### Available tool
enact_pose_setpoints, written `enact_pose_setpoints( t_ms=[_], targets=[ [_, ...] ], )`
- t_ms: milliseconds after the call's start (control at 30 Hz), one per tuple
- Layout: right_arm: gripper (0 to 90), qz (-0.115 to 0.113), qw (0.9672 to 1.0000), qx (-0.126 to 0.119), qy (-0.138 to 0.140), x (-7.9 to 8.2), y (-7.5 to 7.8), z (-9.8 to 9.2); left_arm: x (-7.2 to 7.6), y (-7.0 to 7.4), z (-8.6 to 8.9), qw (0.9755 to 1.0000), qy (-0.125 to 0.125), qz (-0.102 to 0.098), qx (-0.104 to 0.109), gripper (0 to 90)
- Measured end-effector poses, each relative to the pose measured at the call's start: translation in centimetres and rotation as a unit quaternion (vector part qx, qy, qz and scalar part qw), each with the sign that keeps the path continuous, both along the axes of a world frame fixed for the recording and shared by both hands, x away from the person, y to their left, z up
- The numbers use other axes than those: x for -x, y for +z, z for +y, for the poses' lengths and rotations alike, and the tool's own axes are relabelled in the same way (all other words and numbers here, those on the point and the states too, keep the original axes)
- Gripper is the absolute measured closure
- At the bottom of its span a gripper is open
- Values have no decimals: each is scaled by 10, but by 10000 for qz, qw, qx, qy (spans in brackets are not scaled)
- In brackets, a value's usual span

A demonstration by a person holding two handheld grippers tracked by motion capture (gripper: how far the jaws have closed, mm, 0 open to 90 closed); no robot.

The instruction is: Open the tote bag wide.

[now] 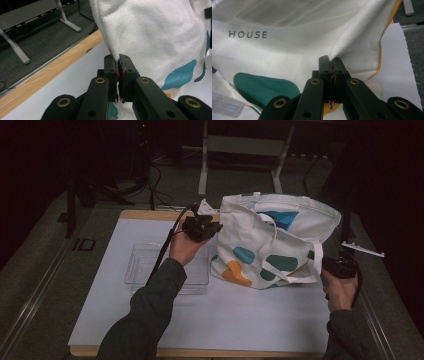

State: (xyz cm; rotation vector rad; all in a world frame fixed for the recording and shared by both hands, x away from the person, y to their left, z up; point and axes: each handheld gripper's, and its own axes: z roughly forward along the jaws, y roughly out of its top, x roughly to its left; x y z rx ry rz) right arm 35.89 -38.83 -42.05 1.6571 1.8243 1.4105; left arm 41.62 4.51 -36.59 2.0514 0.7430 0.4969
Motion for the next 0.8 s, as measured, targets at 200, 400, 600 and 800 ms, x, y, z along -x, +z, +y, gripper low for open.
enact_pose_setpoints(
  t_ms=[200, 400, 600, 800],
  targets=[
    [891, -148, 9999, 24, 80, 8, 5, 1, 8, 2, 4, 10000, -60, -50, -1, 871],
    [891, -278, 9994, 47, 182, 17, 7, 0, 15, 2, 8, 9999, -135, -83, -13, 874],
    [891, -355, 9989, 103, 288, 24, 8, -1, 23, 2, 11, 9997, -220, -95, -82, 875],
    [890, -337, 9984, 140, 433, 32, 7, -2, 29, -2, 13, 9994, -311, -92, -140, 875]
  ],
)
